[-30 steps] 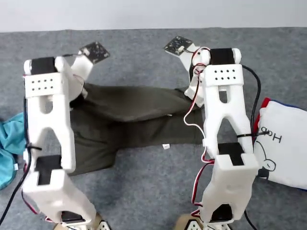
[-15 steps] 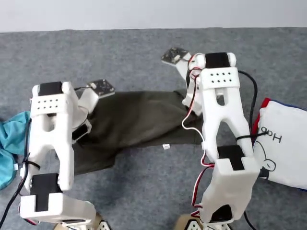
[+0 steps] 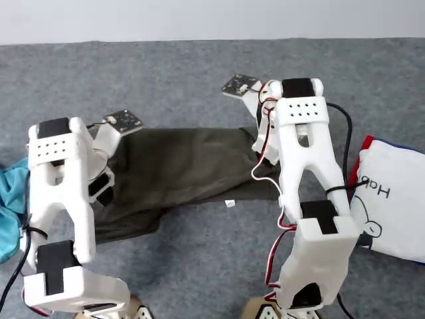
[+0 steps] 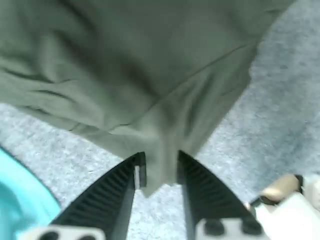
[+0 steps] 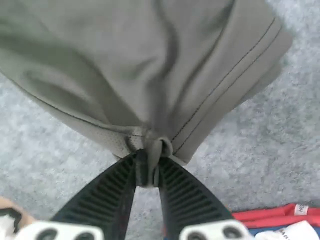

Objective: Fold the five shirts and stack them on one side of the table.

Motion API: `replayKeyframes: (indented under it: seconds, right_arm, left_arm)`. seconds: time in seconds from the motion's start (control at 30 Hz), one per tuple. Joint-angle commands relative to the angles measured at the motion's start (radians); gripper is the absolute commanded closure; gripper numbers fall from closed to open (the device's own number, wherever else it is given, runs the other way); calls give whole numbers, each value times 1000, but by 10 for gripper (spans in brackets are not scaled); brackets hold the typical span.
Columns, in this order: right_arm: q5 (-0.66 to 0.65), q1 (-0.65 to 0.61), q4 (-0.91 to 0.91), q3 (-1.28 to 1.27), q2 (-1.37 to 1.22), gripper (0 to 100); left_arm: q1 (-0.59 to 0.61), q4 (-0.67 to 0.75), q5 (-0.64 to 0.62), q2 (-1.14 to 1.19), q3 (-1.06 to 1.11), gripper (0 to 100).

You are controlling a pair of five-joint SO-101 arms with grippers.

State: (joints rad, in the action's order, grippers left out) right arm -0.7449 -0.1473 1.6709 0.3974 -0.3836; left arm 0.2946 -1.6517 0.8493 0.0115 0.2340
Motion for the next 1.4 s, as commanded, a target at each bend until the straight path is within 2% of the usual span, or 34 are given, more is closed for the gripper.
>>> replayKeyframes:
  seconds: [0.0, 0.2, 0.3, 0.37, 0.47, 0.57, 0.67, 0.73, 0.87, 0.97, 1.1, 1.37]
  right_arm:
    - [-6, -4, -62, 5, -8, 963]
    - [97, -7, -90, 48, -5, 799]
    - [114, -4, -96, 110, 22, 782]
    - [115, -7, -117, 143, 28, 782]
    - [117, -8, -183, 149, 18, 783]
    - [175, -8, -272, 149, -15, 836]
    - [230, -8, -366, 150, -76, 934]
    - [244, -8, -417, 150, -117, 988]
    - [293, -10, -498, 150, -202, 987]
    - [301, -18, -545, 150, -252, 989]
    - [299, -31, -598, 150, -306, 988]
    - [298, 7, -731, 152, -410, 988]
  left_arm:
    - [29, 58, 6, -35, -2, 845]
    - [29, 121, 5, -48, -10, 814]
    - [32, 140, -12, -49, -65, 816]
    - [32, 166, -78, -41, -119, 816]
    - [28, 282, -203, -38, -139, 820]
    - [26, 445, -364, -35, -114, 875]
    - [-2, 615, -456, -35, -16, 946]
    - [-38, 704, -474, -35, 68, 993]
    - [-95, 878, -480, -34, 231, 994]
    - [-112, 953, -480, 2, 285, 994]
    - [-107, 953, -480, 164, 202, 994]
    - [-69, 611, -474, 480, -269, 994]
